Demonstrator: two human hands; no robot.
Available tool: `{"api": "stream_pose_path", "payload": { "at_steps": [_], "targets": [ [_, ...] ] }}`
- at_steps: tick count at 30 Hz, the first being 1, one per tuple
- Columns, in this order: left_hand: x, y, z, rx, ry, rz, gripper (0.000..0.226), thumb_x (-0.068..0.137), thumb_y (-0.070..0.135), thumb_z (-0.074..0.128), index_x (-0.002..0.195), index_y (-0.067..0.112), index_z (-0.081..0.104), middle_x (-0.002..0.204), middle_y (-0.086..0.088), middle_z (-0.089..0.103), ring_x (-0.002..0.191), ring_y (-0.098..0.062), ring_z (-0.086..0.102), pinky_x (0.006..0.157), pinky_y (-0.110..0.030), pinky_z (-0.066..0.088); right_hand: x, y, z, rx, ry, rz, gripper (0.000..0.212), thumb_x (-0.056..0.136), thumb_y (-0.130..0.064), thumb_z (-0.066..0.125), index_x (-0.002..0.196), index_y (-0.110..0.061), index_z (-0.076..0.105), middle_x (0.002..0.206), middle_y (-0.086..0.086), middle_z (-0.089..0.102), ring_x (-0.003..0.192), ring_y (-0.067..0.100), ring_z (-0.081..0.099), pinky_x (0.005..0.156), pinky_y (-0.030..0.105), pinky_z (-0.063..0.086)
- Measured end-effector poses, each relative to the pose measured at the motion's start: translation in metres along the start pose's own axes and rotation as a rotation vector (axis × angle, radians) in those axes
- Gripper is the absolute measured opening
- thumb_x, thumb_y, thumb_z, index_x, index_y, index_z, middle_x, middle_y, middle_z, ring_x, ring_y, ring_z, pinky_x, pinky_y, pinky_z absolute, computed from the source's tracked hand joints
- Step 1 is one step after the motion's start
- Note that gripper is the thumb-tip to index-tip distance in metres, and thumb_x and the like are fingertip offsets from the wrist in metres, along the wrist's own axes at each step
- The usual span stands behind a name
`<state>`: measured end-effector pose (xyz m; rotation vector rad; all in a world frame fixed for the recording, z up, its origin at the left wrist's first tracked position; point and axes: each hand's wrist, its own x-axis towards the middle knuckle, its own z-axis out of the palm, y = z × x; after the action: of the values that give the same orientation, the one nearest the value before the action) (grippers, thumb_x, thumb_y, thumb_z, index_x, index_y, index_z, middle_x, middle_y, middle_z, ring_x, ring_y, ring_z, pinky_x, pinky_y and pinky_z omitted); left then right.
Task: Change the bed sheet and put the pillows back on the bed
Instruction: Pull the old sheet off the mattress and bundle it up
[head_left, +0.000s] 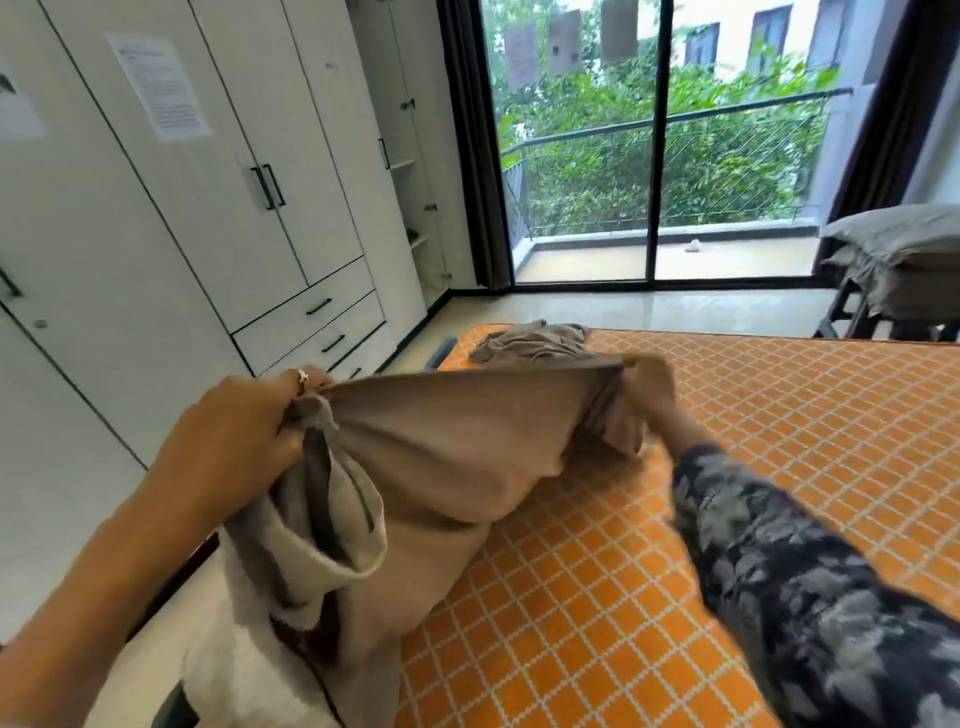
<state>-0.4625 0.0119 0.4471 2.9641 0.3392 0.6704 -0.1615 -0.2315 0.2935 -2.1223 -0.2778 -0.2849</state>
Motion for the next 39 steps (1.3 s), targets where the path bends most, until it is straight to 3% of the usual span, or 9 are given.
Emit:
{"api": "stream_pose_path", "payload": {
  "at_steps": [4,8,12,16,20,26,29,32,39],
  "targets": [
    [0.045,0.025,-0.005,-0.167,0.181,0.055,0.052,0.071,0.009,0.05,0.119,0.023,0.065,0.089,-0.021,0.07,0.084,-0.041,0.066,0.078,-0.054,0.053,0.061,-0.051,-0.154,-0.12,0.369,-0.225,0.049,0.066,-0.014,0.039,0.096,0.009,0.07,0.093,0.033,0.066,0.093,0.039,0.063,0.076,0.033,0.038],
    [0.058,0.027,-0.015,-0.192,0.346,0.079,0.049,0.078,-0.006,0.058,0.12,0.019,0.064,0.084,-0.019,0.07,0.076,-0.039,0.065,0.074,-0.051,0.054,0.033,-0.031,-0.21,-0.098,0.695,-0.347,0.03,0.079,0.004,0.046,0.101,0.01,0.065,0.1,0.028,0.065,0.096,0.036,0.059,0.086,0.034,0.041],
    [0.045,-0.001,0.029,-0.124,0.105,-0.021,0.049,0.079,-0.003,0.062,0.119,0.025,0.066,0.098,-0.017,0.071,0.092,-0.038,0.066,0.081,-0.049,0.052,-0.046,0.069,-0.16,-0.323,0.154,-0.388,0.02,0.078,-0.007,0.053,0.077,0.002,0.071,0.071,0.016,0.069,0.066,0.036,0.066,0.063,0.03,0.045],
    [-0.005,-0.013,0.082,-0.066,-0.288,-0.171,0.044,0.086,0.01,0.06,0.126,0.027,0.062,0.12,-0.015,0.066,0.113,-0.034,0.06,0.094,-0.045,0.047,-0.113,0.129,-0.156,-0.413,-0.503,-0.229,0.025,0.075,-0.051,0.053,0.065,-0.031,0.065,0.051,-0.024,0.057,0.057,0.0,0.057,0.06,0.023,0.04],
    [-0.016,-0.022,0.076,-0.077,-0.188,-0.25,0.054,0.07,0.033,0.047,0.12,0.024,0.067,0.113,-0.015,0.069,0.108,-0.037,0.062,0.093,-0.051,0.048,-0.084,0.088,-0.208,-0.351,-0.547,-0.212,0.032,0.084,-0.011,0.07,0.066,-0.037,0.063,0.054,-0.029,0.059,0.063,-0.013,0.056,0.062,0.008,0.037],
    [-0.021,0.002,0.068,-0.119,-0.248,-0.277,0.03,0.081,0.048,0.064,0.105,0.03,0.062,0.108,-0.01,0.07,0.099,-0.033,0.063,0.085,-0.04,0.048,-0.087,0.062,-0.187,-0.315,-0.472,-0.242,0.01,0.081,-0.004,0.072,0.086,-0.012,0.078,0.08,0.004,0.074,0.069,-0.004,0.06,0.067,0.019,0.039],
    [-0.04,0.062,0.093,-0.188,-0.311,-0.143,0.058,0.076,0.052,0.073,0.125,0.024,0.057,0.114,-0.006,0.066,0.101,-0.028,0.063,0.086,-0.034,0.046,-0.13,0.048,-0.129,-0.313,-0.493,-0.324,0.016,0.082,-0.007,0.064,0.088,-0.013,0.078,0.083,0.002,0.074,0.064,0.001,0.056,0.063,0.012,0.036],
    [-0.067,0.128,0.131,-0.14,-0.487,0.103,0.101,0.049,0.095,0.046,0.14,0.052,0.032,0.101,-0.002,0.069,0.091,-0.02,0.065,0.081,-0.034,0.052,-0.182,0.024,-0.077,-0.242,-0.587,-0.372,0.023,0.084,-0.01,0.056,0.096,-0.009,0.075,0.097,0.008,0.073,0.085,0.012,0.063,0.075,0.014,0.042],
    [-0.096,0.166,0.164,0.119,-0.484,0.107,0.026,0.086,0.032,0.047,0.108,0.023,0.057,0.107,-0.003,0.065,0.105,-0.028,0.061,0.079,-0.037,0.048,-0.248,-0.001,-0.067,0.08,-0.425,-0.428,0.043,0.082,-0.027,0.034,0.094,-0.007,0.069,0.084,0.009,0.063,0.079,0.022,0.059,0.074,0.028,0.044]
  ]
}}
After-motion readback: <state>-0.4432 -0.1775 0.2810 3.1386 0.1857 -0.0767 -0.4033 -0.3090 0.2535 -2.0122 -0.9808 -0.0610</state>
